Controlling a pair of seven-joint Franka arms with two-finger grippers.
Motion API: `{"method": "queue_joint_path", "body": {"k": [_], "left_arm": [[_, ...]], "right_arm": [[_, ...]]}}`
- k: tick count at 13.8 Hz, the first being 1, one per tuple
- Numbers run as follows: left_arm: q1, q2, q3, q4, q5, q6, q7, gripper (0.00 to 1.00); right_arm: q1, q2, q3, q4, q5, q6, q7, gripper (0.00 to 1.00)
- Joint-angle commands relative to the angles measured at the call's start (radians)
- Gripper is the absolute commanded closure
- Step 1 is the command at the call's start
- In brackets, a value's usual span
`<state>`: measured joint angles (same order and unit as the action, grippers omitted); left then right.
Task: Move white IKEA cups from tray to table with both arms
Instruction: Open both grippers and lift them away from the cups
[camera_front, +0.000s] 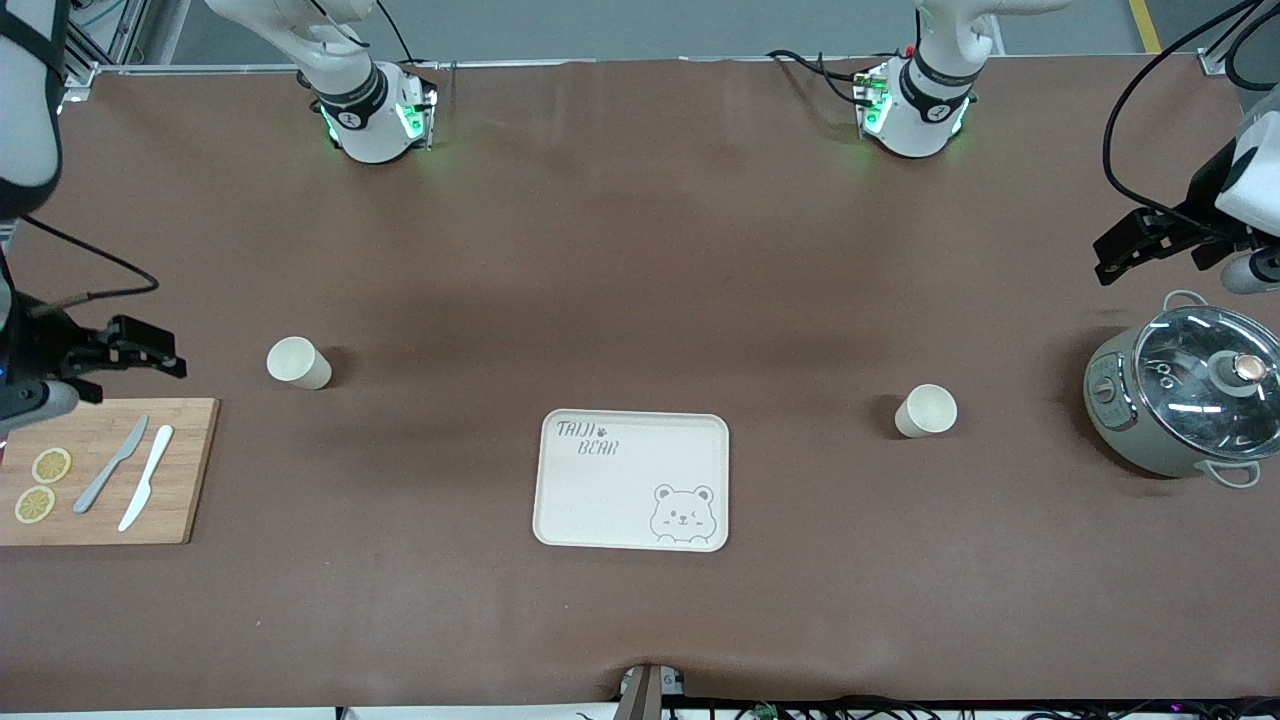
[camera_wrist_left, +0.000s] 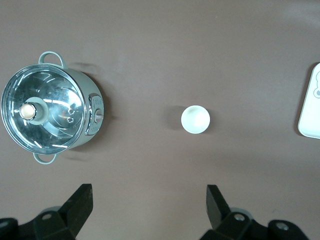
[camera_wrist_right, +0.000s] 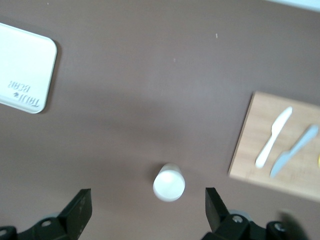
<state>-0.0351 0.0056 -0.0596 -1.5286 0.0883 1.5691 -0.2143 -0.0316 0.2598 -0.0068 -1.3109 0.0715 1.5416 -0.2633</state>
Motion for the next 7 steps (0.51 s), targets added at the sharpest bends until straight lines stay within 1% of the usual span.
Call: {"method": "queue_joint_path", "body": {"k": [1, 2, 4, 6, 7], "left_arm": [[-0.006, -0.021, 0.011, -0.015, -0.039, -0.001, 0.026, 0.00], [-0.009, -0.021, 0.011, -0.012, -0.041, -0.001, 0.026, 0.00], [-0.009, -0.019, 0.011, -0.011, -0.064, 0.005, 0.026, 0.00], [-0.011, -0.019, 0.011, -0.013, -0.067, 0.005, 0.027, 0.00], [-0.011, -0.019, 0.011, -0.015, -0.067, 0.005, 0.027, 0.00]], "right_arm": [[0.039, -0.091, 0.001, -0.021, -0.027, -0.111, 0.160, 0.00], [0.050, -0.124, 0.002, -0.025, -0.028, -0.150, 0.214, 0.00], [0.058, -0.186, 0.001, -0.059, -0.045, -0.159, 0.222, 0.00], [0.033, -0.235, -0.005, -0.070, -0.047, -0.204, 0.213, 0.00], [0.032, -0.269, -0.004, -0.099, -0.053, -0.212, 0.211, 0.00]]}}
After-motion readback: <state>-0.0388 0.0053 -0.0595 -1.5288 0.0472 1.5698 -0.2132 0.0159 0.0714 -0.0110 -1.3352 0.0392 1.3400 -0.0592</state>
